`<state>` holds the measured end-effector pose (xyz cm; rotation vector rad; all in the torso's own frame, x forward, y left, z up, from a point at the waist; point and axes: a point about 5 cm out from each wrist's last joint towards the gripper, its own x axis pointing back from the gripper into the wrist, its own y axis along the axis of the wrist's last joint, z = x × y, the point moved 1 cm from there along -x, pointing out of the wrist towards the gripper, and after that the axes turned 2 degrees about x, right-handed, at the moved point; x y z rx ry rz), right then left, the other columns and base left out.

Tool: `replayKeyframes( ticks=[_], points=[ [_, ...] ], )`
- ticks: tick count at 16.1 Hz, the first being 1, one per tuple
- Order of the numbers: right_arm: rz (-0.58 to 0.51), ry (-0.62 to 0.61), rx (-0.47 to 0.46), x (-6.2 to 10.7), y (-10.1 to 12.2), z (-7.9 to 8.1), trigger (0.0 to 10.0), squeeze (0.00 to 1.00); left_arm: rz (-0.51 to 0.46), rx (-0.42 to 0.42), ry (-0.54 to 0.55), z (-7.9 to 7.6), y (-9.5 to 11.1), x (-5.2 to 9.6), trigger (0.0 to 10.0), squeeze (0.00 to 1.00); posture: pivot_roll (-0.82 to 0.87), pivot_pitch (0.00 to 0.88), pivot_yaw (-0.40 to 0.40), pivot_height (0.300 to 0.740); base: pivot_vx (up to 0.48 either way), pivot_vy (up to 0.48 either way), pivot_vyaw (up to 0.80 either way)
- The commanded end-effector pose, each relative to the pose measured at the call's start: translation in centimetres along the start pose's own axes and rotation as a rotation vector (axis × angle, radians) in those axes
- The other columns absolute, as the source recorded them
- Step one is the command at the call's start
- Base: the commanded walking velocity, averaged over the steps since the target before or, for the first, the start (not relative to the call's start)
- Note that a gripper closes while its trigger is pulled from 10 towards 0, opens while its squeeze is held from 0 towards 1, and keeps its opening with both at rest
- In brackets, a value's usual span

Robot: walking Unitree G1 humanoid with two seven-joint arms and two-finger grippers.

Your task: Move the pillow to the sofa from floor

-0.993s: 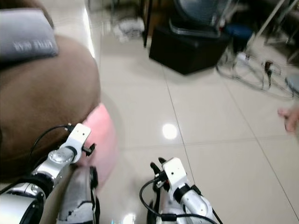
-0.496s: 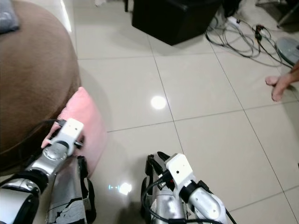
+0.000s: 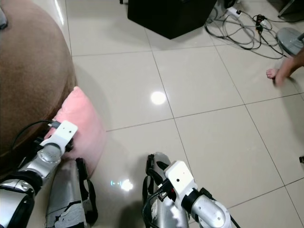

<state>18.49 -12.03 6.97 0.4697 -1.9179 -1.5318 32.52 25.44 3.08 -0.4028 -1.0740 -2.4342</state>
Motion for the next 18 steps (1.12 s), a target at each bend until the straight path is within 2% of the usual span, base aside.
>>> replayKeyframes(
  ticks=[1,5,6,7,8,9,13,16,18],
  points=[
    [0.018,0.0,-0.001,0.4,-0.1,-0.1,10.0,0.0,0.045,0.012,-0.011,-0.1,-1.3,0.2,10.0,0.0,-0.25,0.355,-0.178,0.59,0.0,0.0,0.0],
    [0.023,0.021,0.027,0.8,0.5,-0.9,10.0,0.0,0.062,0.01,-0.007,0.6,-1.8,0.2,10.0,0.0,-0.29,0.354,-0.226,0.59,0.0,0.0,0.0],
    [0.025,0.03,0.029,0.9,0.5,-0.9,10.0,0.0,0.068,0.015,-0.013,0.6,-1.9,0.2,9.0,0.0,-0.29,0.353,-0.229,0.59,0.0,0.0,0.0],
    [0.03,0.045,0.03,0.9,0.5,-0.8,10.0,0.0,0.081,0.041,-0.038,0.4,-2.2,0.3,0.0,0.0,-0.29,0.354,-0.24,0.59,0.0,0.0,0.0],
    [0.032,0.055,0.03,0.9,0.5,-0.7,10.0,0.0,0.09,0.061,-0.064,0.0,-2.4,0.4,0.0,0.0,-0.29,0.355,-0.242,0.59,0.0,0.0,0.0],
    [0.035,0.064,0.03,0.9,0.4,-0.7,10.0,0.0,0.088,0.043,-0.068,-0.2,-2.4,0.4,0.0,0.0,-0.29,0.358,-0.246,0.59,0.0,0.0,0.0],
    [0.036,0.086,0.029,1.1,0.4,-0.5,10.0,0.0,0.093,0.046,-0.053,-0.1,-2.6,0.4,0.0,0.0,-0.29,0.351,-0.241,0.59,0.0,0.0,0.0],
    [0.009,0.179,-0.031,1.8,0.8,0.0,10.0,0.0,0.089,0.053,-0.059,-0.3,-2.4,0.4,0.0,0.0,-0.3,0.345,-0.238,0.59,0.0,0.0,0.0],
    [0.0,0.22,-0.038,2.0,1.0,0.3,10.0,0.0,0.087,0.061,-0.064,-0.4,-2.2,0.4,0.0,0.0,-0.3,0.343,-0.238,0.59,0.0,0.0,0.0]
  ],
)
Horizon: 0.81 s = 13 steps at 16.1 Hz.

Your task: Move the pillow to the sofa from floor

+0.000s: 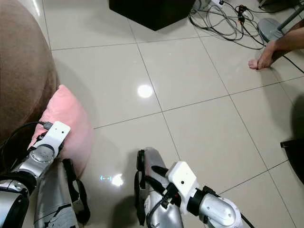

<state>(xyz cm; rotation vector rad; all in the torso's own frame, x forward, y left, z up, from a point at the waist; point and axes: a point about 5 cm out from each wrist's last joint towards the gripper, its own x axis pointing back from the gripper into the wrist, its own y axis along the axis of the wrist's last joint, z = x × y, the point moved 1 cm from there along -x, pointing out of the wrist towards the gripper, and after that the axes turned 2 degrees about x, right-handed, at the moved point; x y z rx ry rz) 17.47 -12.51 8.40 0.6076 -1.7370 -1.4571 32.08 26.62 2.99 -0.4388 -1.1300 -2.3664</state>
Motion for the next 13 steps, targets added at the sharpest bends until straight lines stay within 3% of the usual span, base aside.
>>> replayKeyframes(
  ticks=[1,13],
  points=[
    [0.013,0.023,-0.015,0.53,-0.16,0.31,10.0,0.0,0.048,0.008,-0.036,-1.2,-1.26,0.29,0.0,0.0,-0.3,0.343,-0.238,0.59,0.0,0.0,0.0],
    [0.02,0.038,0.001,0.34,-0.12,-0.09,10.0,0.0,0.049,0.056,-0.07,-1.81,-0.92,0.27,0.0,0.0,-0.3,0.328,-0.237,0.59,0.0,0.0,0.0]
  ],
)
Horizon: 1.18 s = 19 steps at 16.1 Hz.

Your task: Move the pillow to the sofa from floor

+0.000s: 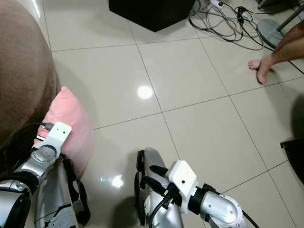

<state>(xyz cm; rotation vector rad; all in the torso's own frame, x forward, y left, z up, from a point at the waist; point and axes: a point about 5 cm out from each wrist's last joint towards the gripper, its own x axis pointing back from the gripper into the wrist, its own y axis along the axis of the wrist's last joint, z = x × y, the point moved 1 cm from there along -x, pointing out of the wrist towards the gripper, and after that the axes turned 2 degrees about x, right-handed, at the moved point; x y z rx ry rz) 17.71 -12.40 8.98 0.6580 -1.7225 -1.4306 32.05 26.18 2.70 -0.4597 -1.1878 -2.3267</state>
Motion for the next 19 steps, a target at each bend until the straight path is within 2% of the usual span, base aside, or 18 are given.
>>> replayKeyframes(
  ticks=[1,4,5,7,8,9,10,12,16,17,18,19],
  points=[
    [0.036,-0.002,-0.018,0.4,-0.7,0.0,10.0,0.0,0.039,0.016,-0.045,-1.3,-1.0,0.2,0.0,0.0,-0.3,0.328,-0.237,0.59,0.0,0.0,0.0],
    [0.042,-0.016,-0.004,0.4,-0.9,-0.2,10.0,0.0,0.03,0.05,-0.055,-1.3,-0.9,0.2,0.0,0.0,-0.29,0.318,-0.227,0.59,0.0,0.0,0.0],
    [0.053,-0.04,0.028,0.3,-1.1,-0.4,10.0,0.0,0.012,0.105,-0.077,-1.6,-0.7,0.3,0.0,0.0,-0.29,0.307,-0.217,0.59,0.0,0.0,0.0],
    [0.065,-0.072,0.024,0.3,-1.4,-0.7,10.0,0.0,-0.046,0.183,-0.147,-2.7,0.1,0.3,0.0,0.0,-0.26,0.276,-0.198,0.59,0.0,0.0,0.0],
    [0.06,-0.111,0.008,0.2,-1.8,-1.1,10.0,0.0,-0.119,0.236,-0.229,-4.0,1.3,0.6,0.0,0.0,-0.22,0.243,-0.178,0.59,0.0,0.0,0.0],
    [0.046,-0.144,-0.004,0.1,-1.9,-1.3,10.0,0.0,-0.178,0.254,-0.277,-5.1,2.2,0.8,0.0,0.0,-0.2,0.232,-0.169,0.59,0.0,0.0,0.0],
    [0.04,-0.156,-0.008,-0.1,-2.0,-1.3,10.0,0.0,-0.2,0.261,-0.292,-5.5,2.6,1.0,0.0,0.0,-0.2,0.227,-0.165,0.59,0.0,0.0,0.0],
    [0.015,-0.215,-0.023,-0.6,-2.3,-1.6,10.0,0.0,-0.29,0.332,-0.317,-6.6,4.4,1.3,0.0,0.0,-0.14,0.175,-0.139,0.59,0.0,0.0,0.0],
    [-0.02,-0.384,-0.02,-0.7,-1.8,-3.5,10.0,0.0,-0.539,0.537,-0.381,-6.8,9.8,2.6,0.0,0.0,-0.09,0.146,-0.102,0.59,0.0,0.0,0.0],
    [-0.053,-0.513,-0.042,-0.3,-1.0,-4.6,10.0,0.0,-0.703,0.636,-0.46,-6.7,12.4,4.3,0.0,0.0,-0.07,0.094,-0.099,0.59,0.0,0.0,0.0],
    [-0.047,-0.533,-0.052,-0.3,-1.1,-4.7,10.0,0.0,-0.725,0.646,-0.469,-6.7,12.7,4.6,0.0,0.0,-0.06,0.085,-0.099,0.59,0.0,0.0,0.0],
    [-0.098,-0.633,-0.059,0.1,0.0,-5.4,10.0,0.0,-0.795,0.632,-0.476,-6.3,13.5,6.0,0.0,0.0,-0.04,0.055,-0.094,0.6,0.0,0.0,0.0]
  ],
)
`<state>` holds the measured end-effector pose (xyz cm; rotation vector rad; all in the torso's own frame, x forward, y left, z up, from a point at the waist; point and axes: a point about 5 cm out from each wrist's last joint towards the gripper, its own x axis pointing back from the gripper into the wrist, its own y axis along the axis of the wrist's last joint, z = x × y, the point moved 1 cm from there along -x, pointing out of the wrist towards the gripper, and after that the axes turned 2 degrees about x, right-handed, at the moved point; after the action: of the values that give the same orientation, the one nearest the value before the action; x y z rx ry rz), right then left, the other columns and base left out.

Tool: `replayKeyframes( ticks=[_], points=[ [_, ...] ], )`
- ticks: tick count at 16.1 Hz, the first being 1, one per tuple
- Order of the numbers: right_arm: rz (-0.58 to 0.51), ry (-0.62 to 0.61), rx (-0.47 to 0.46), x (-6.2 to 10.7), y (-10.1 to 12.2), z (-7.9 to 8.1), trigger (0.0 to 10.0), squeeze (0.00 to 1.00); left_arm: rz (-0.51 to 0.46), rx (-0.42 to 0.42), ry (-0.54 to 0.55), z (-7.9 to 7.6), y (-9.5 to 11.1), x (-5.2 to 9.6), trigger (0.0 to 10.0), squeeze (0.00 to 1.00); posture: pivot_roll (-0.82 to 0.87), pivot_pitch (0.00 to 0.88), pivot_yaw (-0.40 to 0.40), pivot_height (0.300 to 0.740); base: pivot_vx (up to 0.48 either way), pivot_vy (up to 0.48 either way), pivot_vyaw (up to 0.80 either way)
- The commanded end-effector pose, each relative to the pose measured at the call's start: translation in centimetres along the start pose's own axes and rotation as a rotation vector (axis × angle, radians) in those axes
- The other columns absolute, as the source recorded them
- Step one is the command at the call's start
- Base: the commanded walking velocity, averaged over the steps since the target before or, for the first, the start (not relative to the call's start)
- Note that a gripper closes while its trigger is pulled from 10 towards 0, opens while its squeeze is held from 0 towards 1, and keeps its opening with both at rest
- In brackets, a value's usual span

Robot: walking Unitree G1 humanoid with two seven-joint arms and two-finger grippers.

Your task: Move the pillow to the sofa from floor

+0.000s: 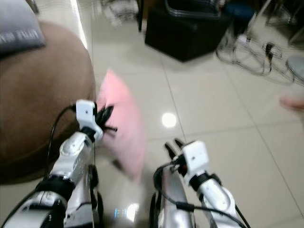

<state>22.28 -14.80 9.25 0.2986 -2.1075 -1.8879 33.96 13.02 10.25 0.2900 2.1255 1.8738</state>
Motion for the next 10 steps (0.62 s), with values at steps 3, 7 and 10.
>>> replayKeyframes(
  ticks=[3,7,10],
  points=[
    [-0.109,-0.177,-0.026,-0.1,2.3,-1.4,10.0,0.0,-0.041,-0.063,-0.055,-1.3,1.7,1.3,10.0,0.0,-0.01,0.036,-0.086,0.625,0.0,0.0,0.0],
    [-0.104,-0.195,-0.03,-1.9,1.8,-1.8,10.0,0.0,0.082,-0.108,0.001,0.0,-0.1,4.3,10.0,0.0,0.03,0.0,-0.086,0.65,0.0,0.0,0.0],
    [-0.087,-0.256,-0.069,-3.6,1.4,-3.0,10.0,0.0,0.151,-0.167,0.049,0.7,-0.3,4.2,10.0,0.0,0.09,0.002,-0.127,0.685,0.0,0.0,0.0]
  ],
)
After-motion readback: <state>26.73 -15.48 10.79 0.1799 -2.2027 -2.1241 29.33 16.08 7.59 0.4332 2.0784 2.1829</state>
